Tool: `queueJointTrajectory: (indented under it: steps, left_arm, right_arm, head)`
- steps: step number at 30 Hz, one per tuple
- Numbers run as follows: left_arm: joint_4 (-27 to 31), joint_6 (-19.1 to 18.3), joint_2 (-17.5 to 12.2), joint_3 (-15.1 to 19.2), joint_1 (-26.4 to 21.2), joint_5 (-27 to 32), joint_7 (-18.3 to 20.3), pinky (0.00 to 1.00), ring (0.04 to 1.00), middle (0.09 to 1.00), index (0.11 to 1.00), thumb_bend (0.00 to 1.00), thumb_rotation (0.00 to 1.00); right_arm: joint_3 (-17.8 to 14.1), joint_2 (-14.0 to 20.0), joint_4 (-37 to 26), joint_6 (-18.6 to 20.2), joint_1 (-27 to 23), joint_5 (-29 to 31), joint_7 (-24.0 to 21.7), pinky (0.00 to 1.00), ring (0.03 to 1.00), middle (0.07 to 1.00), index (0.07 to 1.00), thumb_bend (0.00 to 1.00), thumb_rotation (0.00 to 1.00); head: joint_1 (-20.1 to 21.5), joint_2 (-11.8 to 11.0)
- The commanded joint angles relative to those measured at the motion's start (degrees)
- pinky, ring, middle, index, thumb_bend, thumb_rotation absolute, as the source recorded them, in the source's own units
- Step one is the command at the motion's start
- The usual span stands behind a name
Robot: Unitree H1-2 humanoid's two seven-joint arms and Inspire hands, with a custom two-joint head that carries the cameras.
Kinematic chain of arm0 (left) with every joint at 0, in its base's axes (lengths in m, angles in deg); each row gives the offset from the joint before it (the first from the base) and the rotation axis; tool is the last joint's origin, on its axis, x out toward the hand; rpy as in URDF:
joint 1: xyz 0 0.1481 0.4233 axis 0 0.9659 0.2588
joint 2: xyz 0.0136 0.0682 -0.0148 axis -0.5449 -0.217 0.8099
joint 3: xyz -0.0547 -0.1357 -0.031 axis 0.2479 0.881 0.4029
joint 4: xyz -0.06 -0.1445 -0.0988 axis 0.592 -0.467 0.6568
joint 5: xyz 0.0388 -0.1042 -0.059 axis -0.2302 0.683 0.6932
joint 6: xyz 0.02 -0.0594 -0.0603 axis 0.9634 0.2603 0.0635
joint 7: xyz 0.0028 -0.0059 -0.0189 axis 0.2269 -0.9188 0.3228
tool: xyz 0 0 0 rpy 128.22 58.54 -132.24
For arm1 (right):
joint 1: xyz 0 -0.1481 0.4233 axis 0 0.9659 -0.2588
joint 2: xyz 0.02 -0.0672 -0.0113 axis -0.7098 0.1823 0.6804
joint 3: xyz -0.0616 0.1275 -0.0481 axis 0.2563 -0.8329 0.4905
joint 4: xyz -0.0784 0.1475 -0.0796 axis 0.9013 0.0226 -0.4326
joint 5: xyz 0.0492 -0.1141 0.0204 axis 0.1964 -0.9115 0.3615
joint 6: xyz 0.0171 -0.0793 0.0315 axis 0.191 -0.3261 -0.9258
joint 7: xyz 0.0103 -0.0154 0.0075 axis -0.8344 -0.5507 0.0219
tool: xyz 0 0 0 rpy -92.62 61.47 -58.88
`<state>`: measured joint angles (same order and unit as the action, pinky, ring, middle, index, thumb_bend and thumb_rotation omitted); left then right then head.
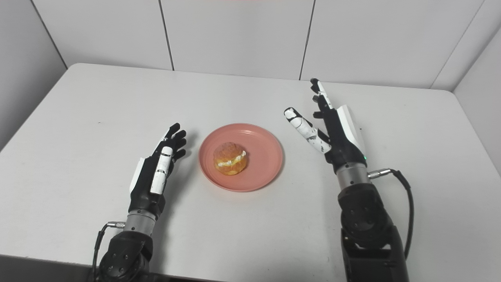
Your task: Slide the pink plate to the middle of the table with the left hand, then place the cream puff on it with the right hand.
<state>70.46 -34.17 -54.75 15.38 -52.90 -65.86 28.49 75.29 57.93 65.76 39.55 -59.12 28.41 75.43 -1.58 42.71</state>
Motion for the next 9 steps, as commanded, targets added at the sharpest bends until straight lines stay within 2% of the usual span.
queueJointTrajectory:
  steps: [1, 4, 9]
  left_arm:
    - [0.64, 2.56, -1.01, -0.08, -0.44, -0.06, 0.32, 0.91, 0.925, 0.924, 0.903, 0.45, 1.0]
    - [0.52, 2.64, -1.16, 0.07, -0.37, 0.07, 0.44, 0.91, 0.927, 0.925, 0.904, 0.45, 1.0]
    - [0.2, 3.04, -1.34, 0.11, -0.33, 0.15, 0.73, 0.9, 0.923, 0.925, 0.904, 0.44, 1.0]
  right_arm:
    - [-0.25, -1.19, -2.28, -3.08, 0.02, 2.26, 1.56, 0.8, 0.916, 0.941, 0.965, 0.8, 1.0]
    - [-0.14, -1.92, -2.77, -3.42, 2.05, 4.49, 2.08, 0.76, 0.919, 0.947, 0.969, 0.81, 1.0]
    - [-0.53, -2.8, -3.25, -2.93, 4.2, 8.71, 1.98, 0.87, 0.939, 0.957, 0.975, 0.78, 1.0]
  head:
    - [-0.08, 0.05]
    - [-0.13, 0.11]
    - [-0.99, 0.18]
